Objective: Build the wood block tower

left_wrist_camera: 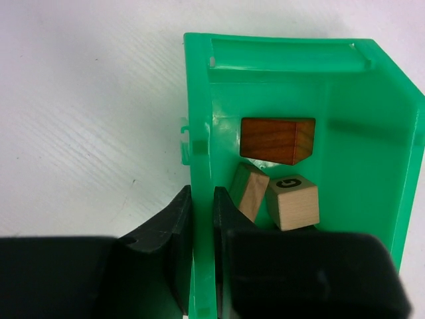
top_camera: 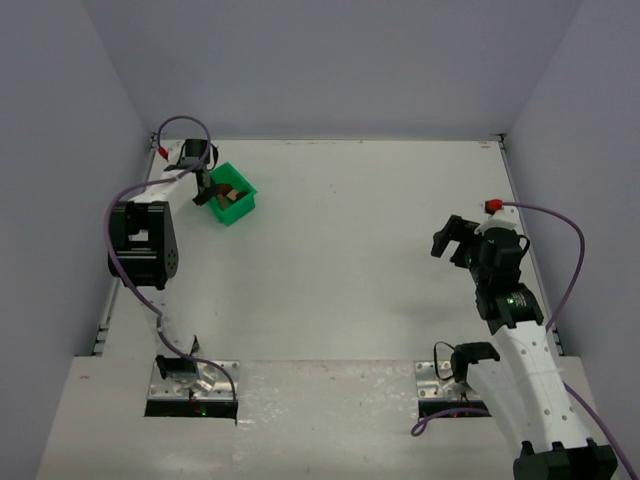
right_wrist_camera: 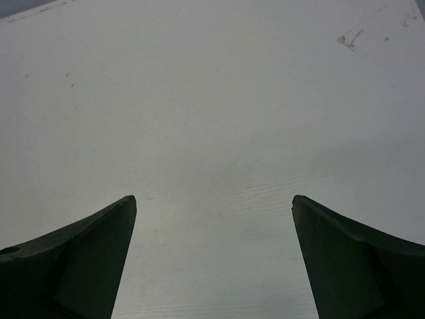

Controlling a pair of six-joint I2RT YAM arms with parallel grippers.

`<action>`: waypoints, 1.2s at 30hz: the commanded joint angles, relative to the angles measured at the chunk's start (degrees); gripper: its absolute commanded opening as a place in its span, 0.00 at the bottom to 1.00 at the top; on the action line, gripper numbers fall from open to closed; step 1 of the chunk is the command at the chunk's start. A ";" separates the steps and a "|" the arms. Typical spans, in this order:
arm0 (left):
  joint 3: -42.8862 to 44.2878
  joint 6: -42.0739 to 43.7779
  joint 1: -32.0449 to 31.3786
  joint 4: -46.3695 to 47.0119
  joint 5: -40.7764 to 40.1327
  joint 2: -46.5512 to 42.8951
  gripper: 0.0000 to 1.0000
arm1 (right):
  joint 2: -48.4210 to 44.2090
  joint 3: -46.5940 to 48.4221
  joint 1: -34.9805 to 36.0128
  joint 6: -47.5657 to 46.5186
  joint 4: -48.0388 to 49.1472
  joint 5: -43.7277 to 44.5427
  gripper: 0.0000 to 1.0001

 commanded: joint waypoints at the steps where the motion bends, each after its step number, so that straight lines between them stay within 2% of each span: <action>1: -2.16 7.58 -2.07 10.11 3.66 -10.63 0.00 | -1.12 0.82 -0.17 -0.76 1.90 0.61 0.99; 3: -2.82 10.99 -3.69 12.05 3.17 -14.51 0.00 | -0.98 0.84 -0.21 -0.76 1.99 0.32 0.99; 5: -2.69 18.25 -9.12 12.98 -3.21 -17.57 0.00 | -0.78 0.95 -0.12 -0.71 1.68 0.23 0.99; 7: -2.67 21.65 -16.77 11.77 -14.79 -19.17 0.00 | -0.78 1.08 -0.21 -0.59 1.60 0.23 0.99; 8: -2.85 22.80 -18.37 11.46 -20.10 -19.50 0.00 | -0.80 1.08 -0.21 -0.59 1.53 0.23 0.99; 13: -4.11 25.11 -26.06 9.49 -31.04 -21.02 0.00 | -1.22 0.79 -0.14 -0.52 1.90 -0.42 0.99; 19: -7.02 23.17 -34.23 4.86 -43.42 -20.06 0.00 | -0.95 1.07 -0.20 -0.67 1.46 -1.00 0.99; 28: -11.59 10.89 -44.23 -6.78 -60.74 -16.34 0.00 | -0.46 0.96 -0.12 -0.56 1.81 -1.03 0.99; 31: -7.31 1.61 -46.95 -18.42 -63.83 -9.61 0.00 | -0.07 1.16 -0.18 -0.50 1.37 -0.89 0.99; 34: -1.41 -23.79 -48.75 -46.05 -66.66 -3.21 0.00 | 0.04 1.08 -0.21 -0.59 1.46 -0.69 0.99; 35: 0.20 -27.98 -50.17 -51.47 -67.69 0.60 0.00 | 0.17 1.08 -0.21 -0.59 1.46 -0.50 0.99; 36: 0.12 -28.55 -50.82 -52.21 -68.37 2.03 0.00 | 0.27 1.08 -0.21 -0.51 1.46 -0.40 0.99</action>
